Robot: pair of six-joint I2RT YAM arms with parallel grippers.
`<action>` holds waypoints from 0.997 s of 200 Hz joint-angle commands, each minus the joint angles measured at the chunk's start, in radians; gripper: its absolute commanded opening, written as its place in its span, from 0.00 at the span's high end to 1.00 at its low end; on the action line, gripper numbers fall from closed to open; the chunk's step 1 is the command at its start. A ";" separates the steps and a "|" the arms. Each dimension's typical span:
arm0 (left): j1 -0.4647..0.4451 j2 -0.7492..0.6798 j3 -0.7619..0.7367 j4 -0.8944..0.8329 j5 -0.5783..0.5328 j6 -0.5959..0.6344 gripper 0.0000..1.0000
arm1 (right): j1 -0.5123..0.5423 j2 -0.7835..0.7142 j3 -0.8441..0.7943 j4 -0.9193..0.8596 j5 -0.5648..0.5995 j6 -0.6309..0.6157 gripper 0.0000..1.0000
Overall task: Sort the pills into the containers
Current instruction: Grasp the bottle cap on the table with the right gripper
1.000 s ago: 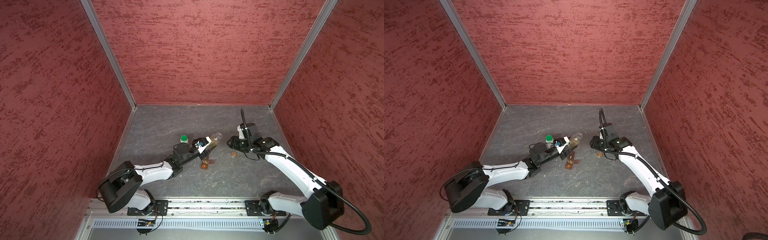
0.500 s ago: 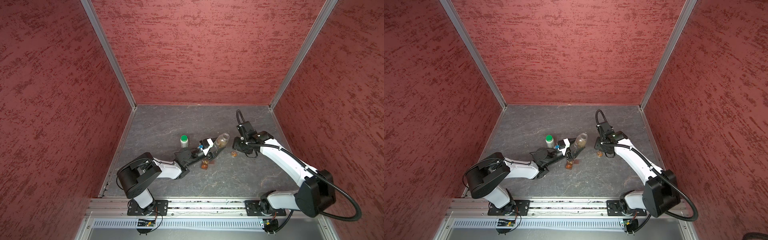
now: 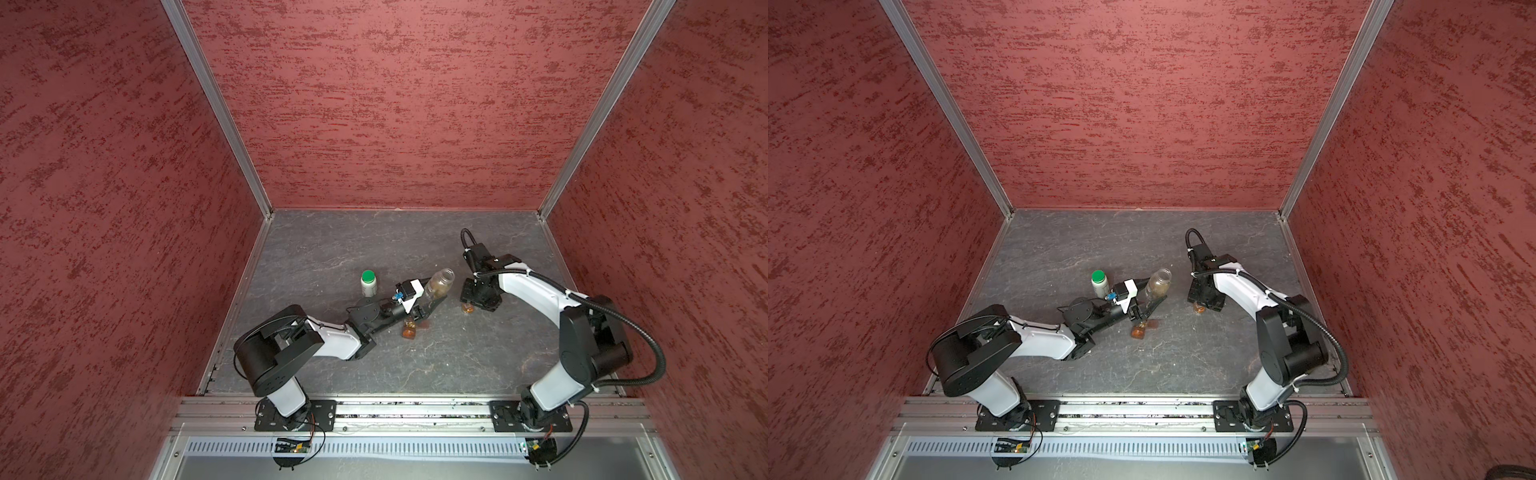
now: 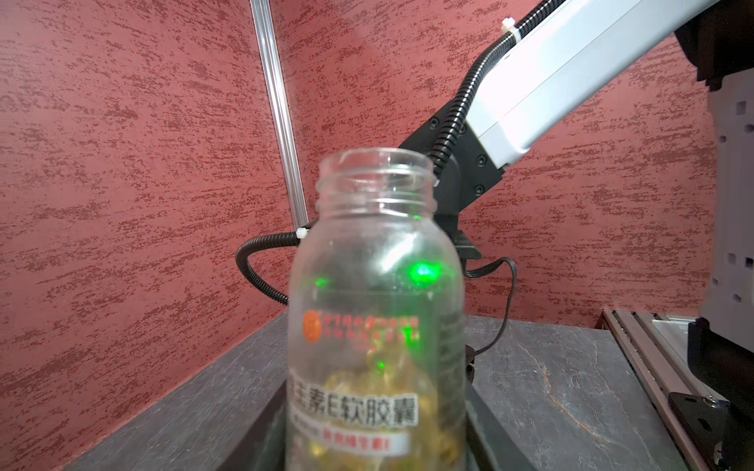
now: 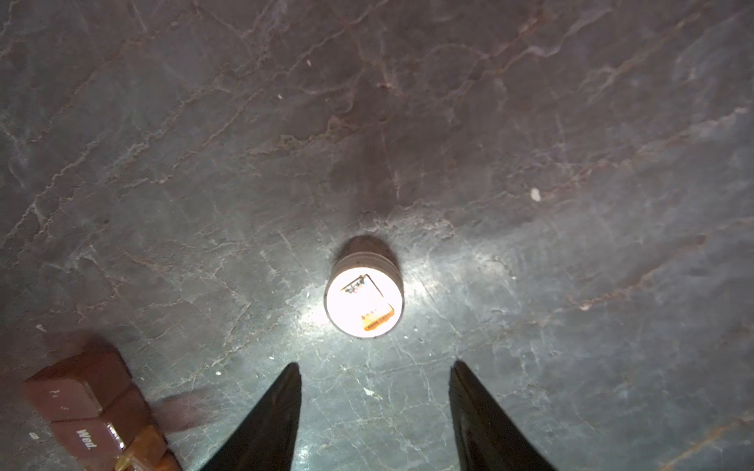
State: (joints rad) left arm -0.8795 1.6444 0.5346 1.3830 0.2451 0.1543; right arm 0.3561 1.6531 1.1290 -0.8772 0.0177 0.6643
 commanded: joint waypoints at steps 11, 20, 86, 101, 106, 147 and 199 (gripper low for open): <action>0.010 0.010 -0.034 0.030 0.006 0.013 1.00 | -0.010 0.049 0.038 0.019 -0.030 0.000 0.39; 0.015 0.007 -0.043 0.030 0.003 0.011 1.00 | -0.012 0.064 0.044 0.019 -0.030 0.000 0.39; 0.029 -0.015 -0.083 0.030 0.008 0.010 1.00 | -0.019 0.123 0.056 0.015 -0.038 0.011 0.41; 0.031 -0.018 -0.087 0.030 0.010 0.011 1.00 | -0.020 0.128 0.054 0.022 -0.043 0.008 0.43; 0.030 -0.018 -0.088 0.030 0.010 0.011 1.00 | -0.021 0.131 0.055 0.024 -0.044 0.009 0.43; 0.031 -0.020 -0.089 0.030 0.010 0.014 1.00 | -0.025 0.167 0.072 0.023 -0.053 -0.002 0.48; 0.033 -0.021 -0.091 0.030 0.008 0.018 1.00 | -0.031 0.200 0.081 0.015 -0.059 -0.012 0.51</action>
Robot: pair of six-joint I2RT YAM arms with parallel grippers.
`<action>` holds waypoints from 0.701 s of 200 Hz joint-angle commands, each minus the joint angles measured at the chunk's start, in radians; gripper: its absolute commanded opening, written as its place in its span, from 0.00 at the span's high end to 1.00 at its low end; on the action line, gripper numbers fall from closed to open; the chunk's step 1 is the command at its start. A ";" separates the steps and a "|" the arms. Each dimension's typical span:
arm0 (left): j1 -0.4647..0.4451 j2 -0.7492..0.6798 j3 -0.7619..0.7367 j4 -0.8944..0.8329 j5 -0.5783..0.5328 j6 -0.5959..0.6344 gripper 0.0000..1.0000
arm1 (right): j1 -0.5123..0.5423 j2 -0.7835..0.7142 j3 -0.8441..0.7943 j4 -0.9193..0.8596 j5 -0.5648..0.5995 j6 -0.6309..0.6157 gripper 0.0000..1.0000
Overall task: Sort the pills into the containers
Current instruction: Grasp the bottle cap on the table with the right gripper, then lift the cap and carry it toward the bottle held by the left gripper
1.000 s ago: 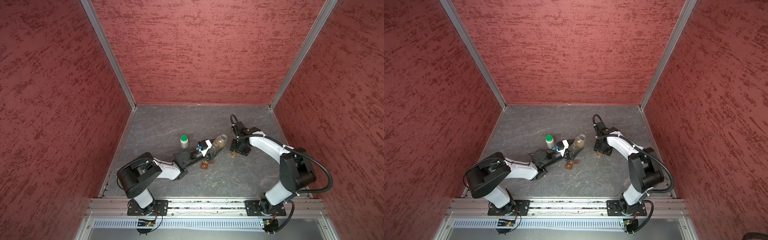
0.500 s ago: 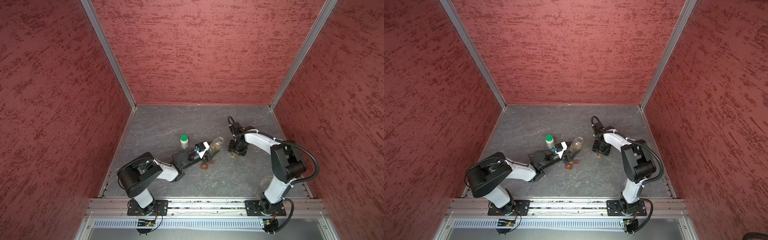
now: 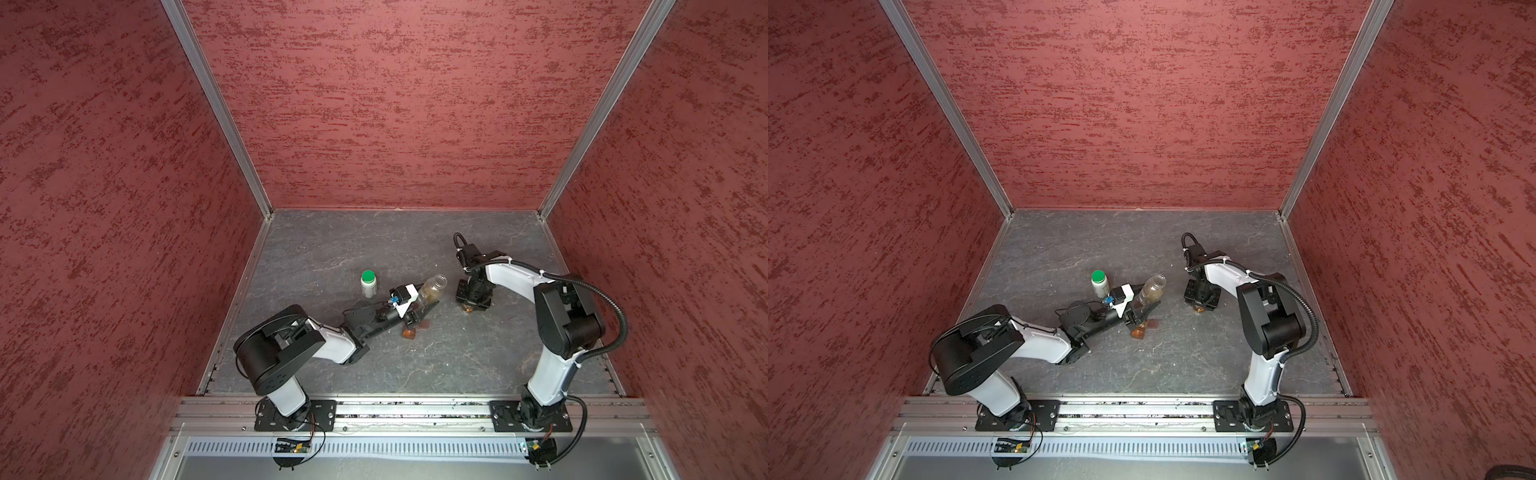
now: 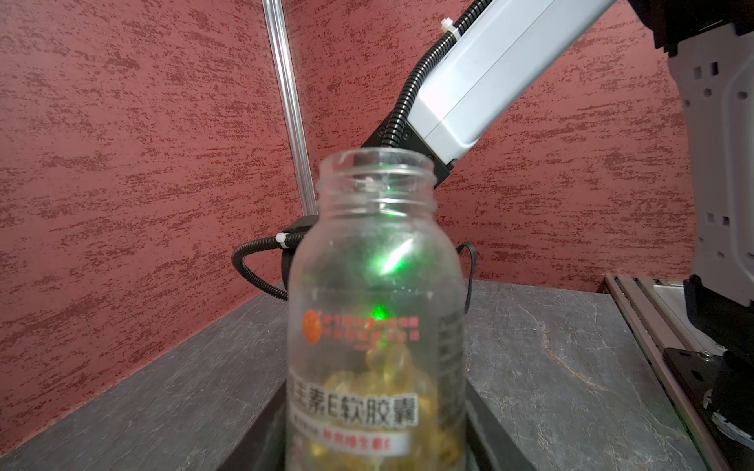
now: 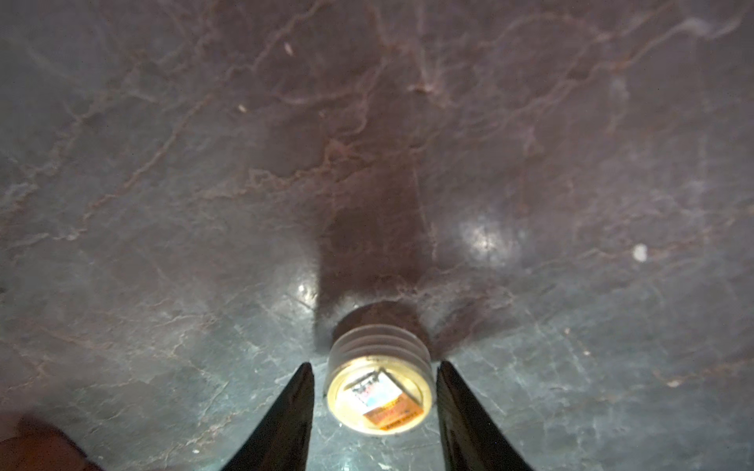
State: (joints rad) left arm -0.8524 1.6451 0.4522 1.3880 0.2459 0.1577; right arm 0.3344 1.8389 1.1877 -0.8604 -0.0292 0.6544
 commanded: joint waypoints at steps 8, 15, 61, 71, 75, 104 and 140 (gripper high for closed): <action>0.005 -0.020 -0.009 0.025 0.009 0.015 1.00 | -0.010 0.016 0.023 -0.003 -0.014 -0.004 0.51; 0.007 -0.018 -0.008 0.025 0.009 0.014 1.00 | -0.011 0.018 0.021 -0.003 -0.014 -0.006 0.51; 0.008 -0.011 -0.001 0.025 0.013 0.013 1.00 | -0.013 0.016 0.027 -0.013 -0.011 -0.012 0.55; 0.007 -0.010 -0.001 0.025 0.014 0.013 1.00 | -0.012 0.016 0.030 -0.018 -0.008 -0.016 0.56; 0.008 -0.010 -0.001 0.025 0.015 0.013 1.00 | -0.013 0.016 0.030 -0.021 -0.006 -0.017 0.56; 0.012 -0.010 -0.003 0.025 0.015 0.013 1.00 | -0.013 -0.003 0.039 -0.045 -0.002 -0.031 0.59; 0.033 0.010 -0.001 0.025 0.027 0.009 1.00 | -0.012 -0.098 0.085 -0.127 -0.011 -0.055 0.60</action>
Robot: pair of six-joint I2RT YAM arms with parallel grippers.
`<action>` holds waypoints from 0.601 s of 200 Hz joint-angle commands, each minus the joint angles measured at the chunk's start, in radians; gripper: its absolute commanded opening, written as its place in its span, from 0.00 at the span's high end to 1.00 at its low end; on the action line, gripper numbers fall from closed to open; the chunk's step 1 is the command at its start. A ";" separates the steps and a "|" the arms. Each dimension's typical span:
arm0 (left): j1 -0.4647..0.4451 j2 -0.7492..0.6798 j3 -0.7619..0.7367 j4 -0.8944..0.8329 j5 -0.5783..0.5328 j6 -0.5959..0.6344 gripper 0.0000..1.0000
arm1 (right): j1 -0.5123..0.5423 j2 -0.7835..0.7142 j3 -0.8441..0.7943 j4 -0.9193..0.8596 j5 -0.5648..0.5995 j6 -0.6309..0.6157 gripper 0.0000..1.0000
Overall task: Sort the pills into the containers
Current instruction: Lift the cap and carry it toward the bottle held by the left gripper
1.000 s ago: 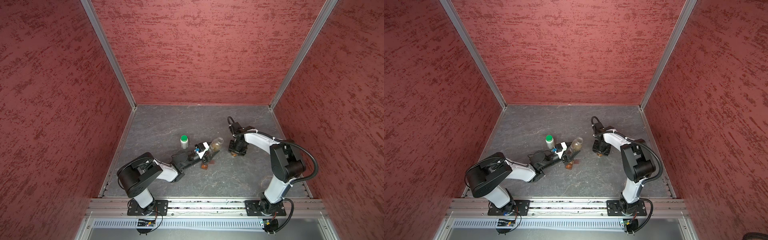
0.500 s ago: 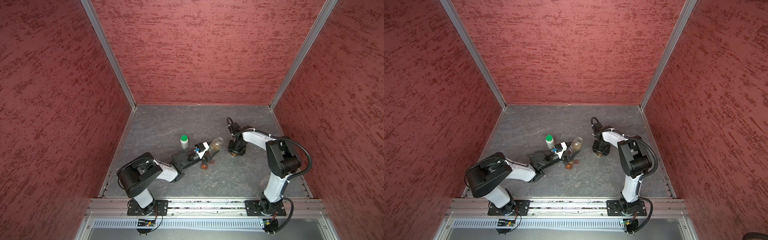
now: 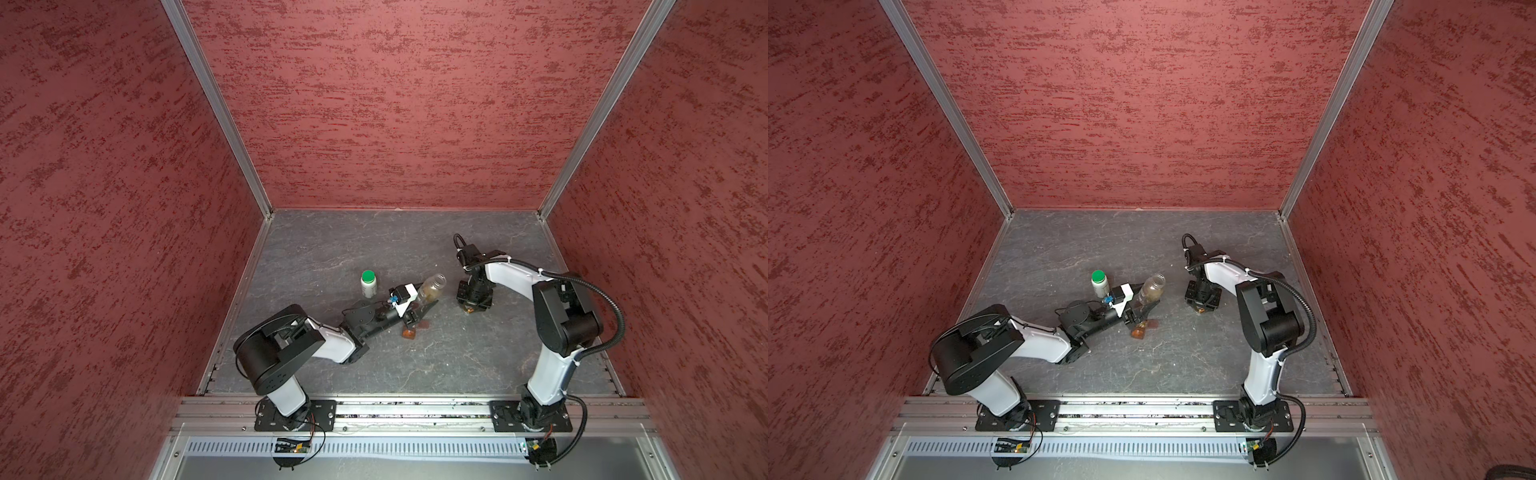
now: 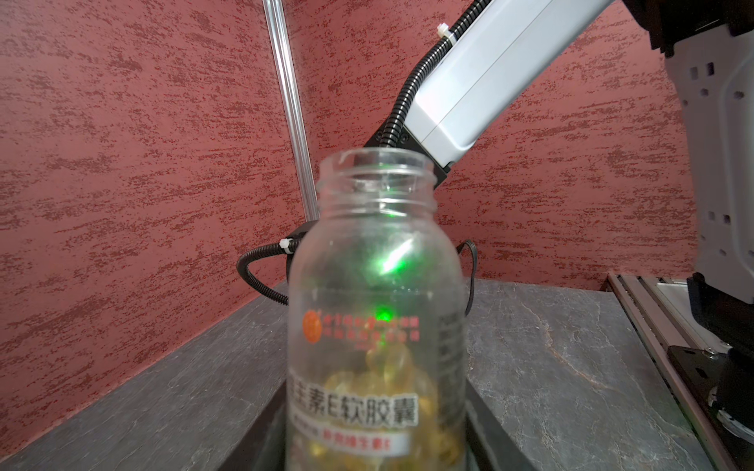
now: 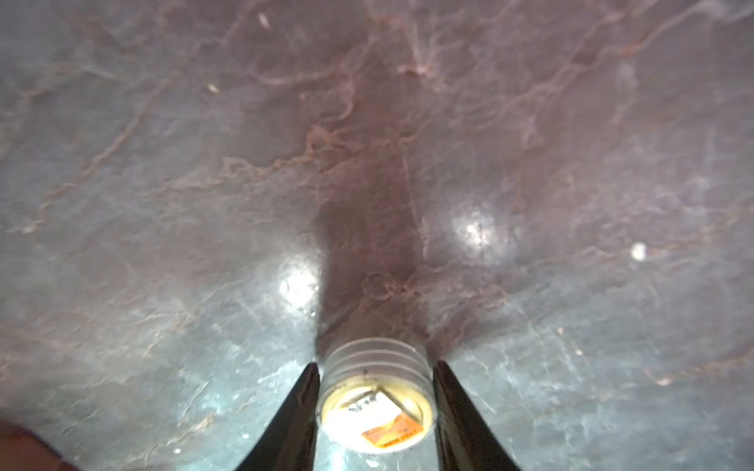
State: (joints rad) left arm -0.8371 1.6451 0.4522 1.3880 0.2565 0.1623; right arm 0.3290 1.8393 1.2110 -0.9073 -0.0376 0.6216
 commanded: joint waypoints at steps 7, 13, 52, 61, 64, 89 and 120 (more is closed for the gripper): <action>0.025 0.015 0.000 0.025 0.020 0.006 1.00 | -0.008 -0.124 0.080 -0.105 -0.012 -0.030 0.60; 0.032 0.021 0.003 0.025 0.024 0.008 1.00 | -0.007 -0.148 0.098 -0.131 -0.016 -0.034 0.60; 0.088 0.090 0.047 0.025 0.066 0.027 1.00 | -0.008 -0.286 0.262 -0.292 -0.111 -0.075 0.59; 0.093 0.108 0.062 0.025 0.073 0.038 1.00 | -0.008 -0.305 0.311 -0.329 -0.135 -0.081 0.59; 0.094 0.115 0.066 0.025 0.077 0.042 1.00 | -0.008 -0.310 0.329 -0.343 -0.145 -0.085 0.59; 0.097 0.171 0.105 0.025 0.106 0.062 1.00 | -0.008 -0.344 0.445 -0.403 -0.224 -0.116 0.59; 0.097 0.231 0.155 0.025 0.139 0.058 1.00 | -0.008 -0.340 0.513 -0.431 -0.317 -0.153 0.59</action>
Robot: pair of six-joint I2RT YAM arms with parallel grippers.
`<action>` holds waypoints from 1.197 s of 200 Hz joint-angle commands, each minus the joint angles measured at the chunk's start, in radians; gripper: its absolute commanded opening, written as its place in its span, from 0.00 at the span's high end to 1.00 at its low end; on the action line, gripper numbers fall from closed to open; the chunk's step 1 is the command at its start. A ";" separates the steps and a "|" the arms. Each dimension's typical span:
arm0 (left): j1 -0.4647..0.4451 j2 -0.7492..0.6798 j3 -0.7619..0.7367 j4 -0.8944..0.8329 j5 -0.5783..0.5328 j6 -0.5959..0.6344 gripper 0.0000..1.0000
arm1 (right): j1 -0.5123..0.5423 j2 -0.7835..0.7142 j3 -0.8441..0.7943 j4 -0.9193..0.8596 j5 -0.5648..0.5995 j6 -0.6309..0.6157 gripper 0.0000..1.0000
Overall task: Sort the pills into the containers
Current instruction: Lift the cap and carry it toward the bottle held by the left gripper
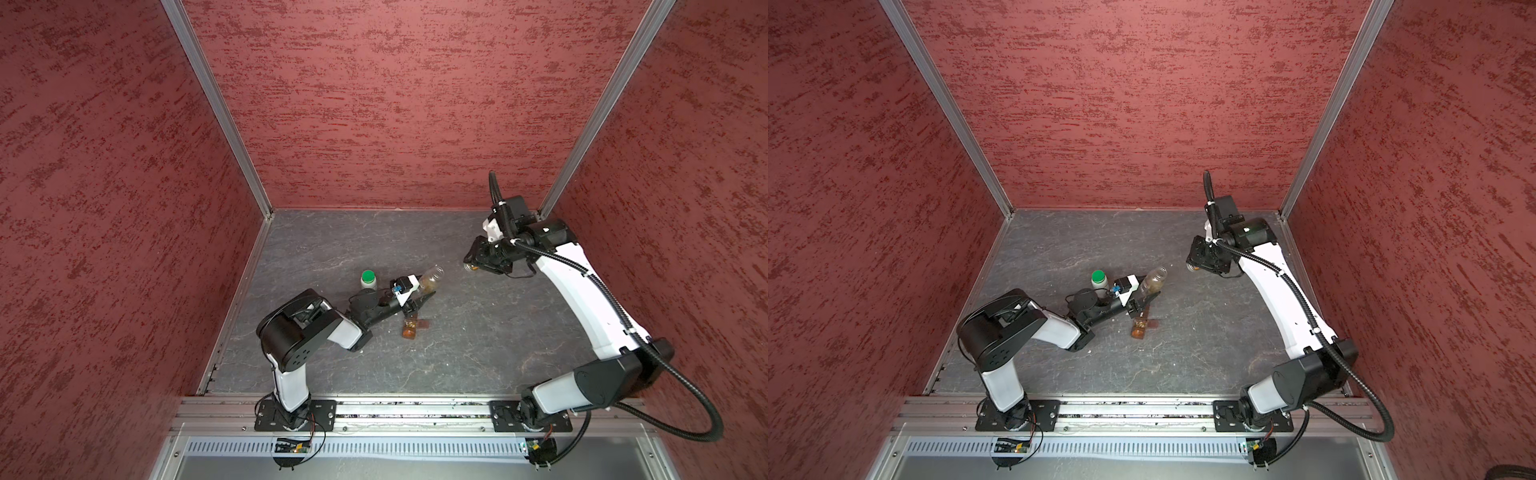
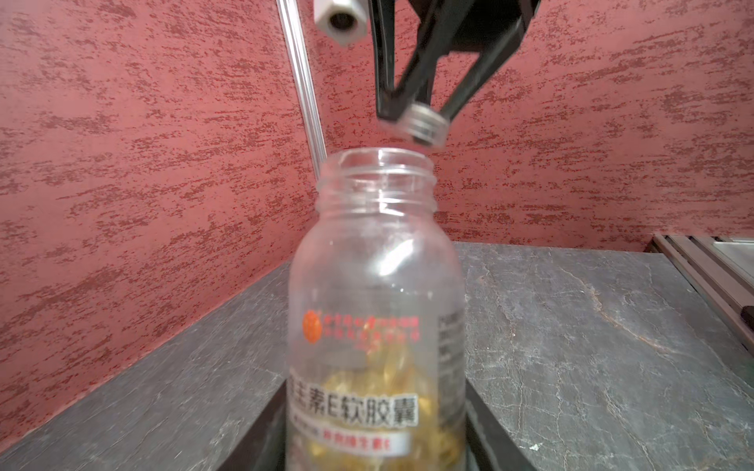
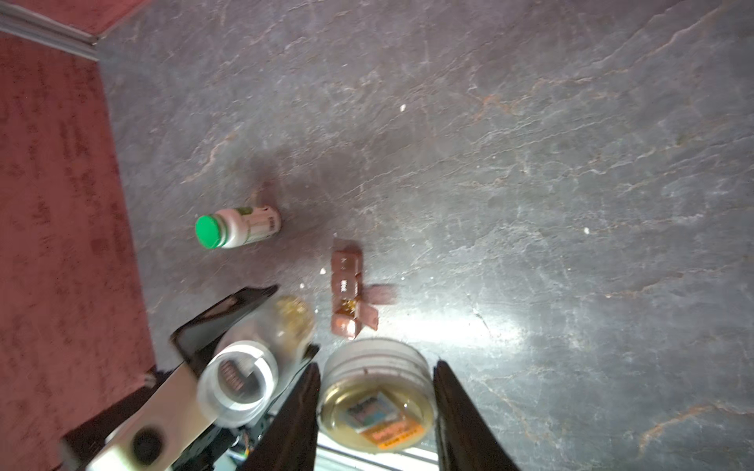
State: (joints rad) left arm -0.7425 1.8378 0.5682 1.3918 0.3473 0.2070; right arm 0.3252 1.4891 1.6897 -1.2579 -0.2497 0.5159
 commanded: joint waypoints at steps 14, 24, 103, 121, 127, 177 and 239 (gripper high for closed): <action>0.000 0.061 0.059 0.021 0.060 0.005 1.00 | -0.005 0.018 0.044 -0.076 -0.153 -0.061 0.59; -0.001 0.074 0.071 0.021 0.064 0.002 1.00 | -0.005 0.024 0.052 -0.075 -0.175 -0.066 0.59; -0.037 0.094 0.099 0.021 0.070 0.007 1.00 | -0.002 0.060 0.035 -0.042 -0.274 -0.106 0.59; -0.041 0.095 0.100 0.021 0.068 0.006 1.00 | -0.001 0.064 0.031 -0.045 -0.283 -0.116 0.58; -0.041 0.094 0.099 0.021 0.068 0.007 1.00 | -0.002 0.065 0.030 -0.049 -0.283 -0.121 0.58; -0.041 0.085 0.093 0.021 0.065 0.005 1.00 | 0.000 0.065 0.020 -0.090 -0.251 -0.145 0.57; -0.044 0.082 0.090 0.021 0.068 0.008 1.00 | 0.012 0.070 -0.020 -0.086 -0.264 -0.151 0.57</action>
State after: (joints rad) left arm -0.7811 1.9137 0.6548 1.3918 0.4110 0.2108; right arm 0.3279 1.5536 1.6829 -1.3334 -0.5045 0.3870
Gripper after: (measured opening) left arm 0.531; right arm 0.436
